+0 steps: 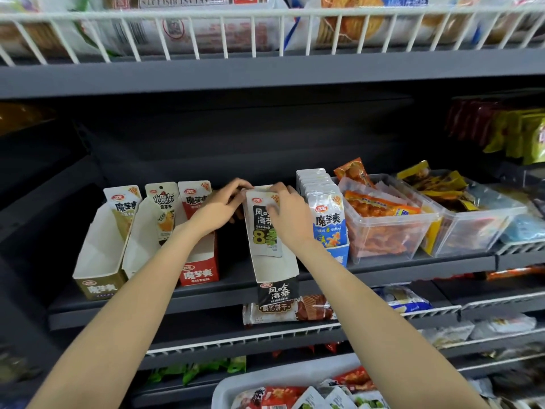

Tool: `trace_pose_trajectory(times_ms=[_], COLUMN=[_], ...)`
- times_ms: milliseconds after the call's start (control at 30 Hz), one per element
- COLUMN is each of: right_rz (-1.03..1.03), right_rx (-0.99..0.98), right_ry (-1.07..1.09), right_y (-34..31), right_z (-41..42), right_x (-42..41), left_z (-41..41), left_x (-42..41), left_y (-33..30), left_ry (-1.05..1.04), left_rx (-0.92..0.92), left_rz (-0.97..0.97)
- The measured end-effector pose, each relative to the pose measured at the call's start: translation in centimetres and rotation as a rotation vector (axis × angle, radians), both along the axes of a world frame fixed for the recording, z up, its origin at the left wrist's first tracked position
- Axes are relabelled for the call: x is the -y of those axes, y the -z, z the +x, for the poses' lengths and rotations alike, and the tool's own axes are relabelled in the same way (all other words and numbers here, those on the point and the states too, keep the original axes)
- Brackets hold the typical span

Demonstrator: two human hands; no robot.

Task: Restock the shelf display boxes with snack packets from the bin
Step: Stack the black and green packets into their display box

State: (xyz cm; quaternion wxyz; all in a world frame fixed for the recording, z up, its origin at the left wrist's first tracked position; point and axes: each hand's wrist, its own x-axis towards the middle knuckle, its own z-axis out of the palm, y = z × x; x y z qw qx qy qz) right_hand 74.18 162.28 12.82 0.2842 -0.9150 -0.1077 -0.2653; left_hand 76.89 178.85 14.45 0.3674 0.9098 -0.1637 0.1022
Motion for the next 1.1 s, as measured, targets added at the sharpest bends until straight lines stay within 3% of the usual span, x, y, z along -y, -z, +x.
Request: trace_pose_trajectory(times_ms=[167,267,367,500,633,733,833,900,967,1100], right_rz=[0.059,0.181,0.309,0.364,0.294,0.062,-0.314,-0.444,-0.503,-0.619], right_rx=[0.048,0.201,0.280,0.172,-0.141,-0.450,-0.670,-0.764,-0.766,-0.715], right_ry=[0.058,0.003,-0.063,-0.228,-0.383,-0.387,-0.317,-0.325,-0.455,-0.770], right_y=[-0.3,0.7,2.0,4.4,8.9,14.1,18.1,19.3,19.6,19.8], right_z=[-0.4,-2.8,-6.9,-13.3,-17.8,-19.0,-20.4,-21.5,-22.6,-23.9], right_x=[-0.2,0.7,2.3,4.8,7.4,8.7,9.7,10.2,10.1,9.3], left_z=[-1.2,-2.8,-6.5,-13.8,-20.0,-23.4,-25.4,-26.2,-26.9,-26.6], left_x=[-0.3,-0.3,0.7,2.9,5.0,6.1,6.4,6.4,6.6,6.8], left_y=[-0.5,-0.4,0.3,2.7,8.1,14.2,19.3,22.0,23.2,23.6], left_ry=[-0.066,-0.186,-0.281,-0.254,-0.169,-0.169,-0.108,-0.025,-0.011,-0.033], left_rx=[0.050,0.204,0.361,0.502,0.602,0.421,-0.102,-0.392,-0.499,-0.536], left_rz=[0.029,0.096,0.002,-0.250,-0.344,-0.223,0.101,0.341,0.385,0.374])
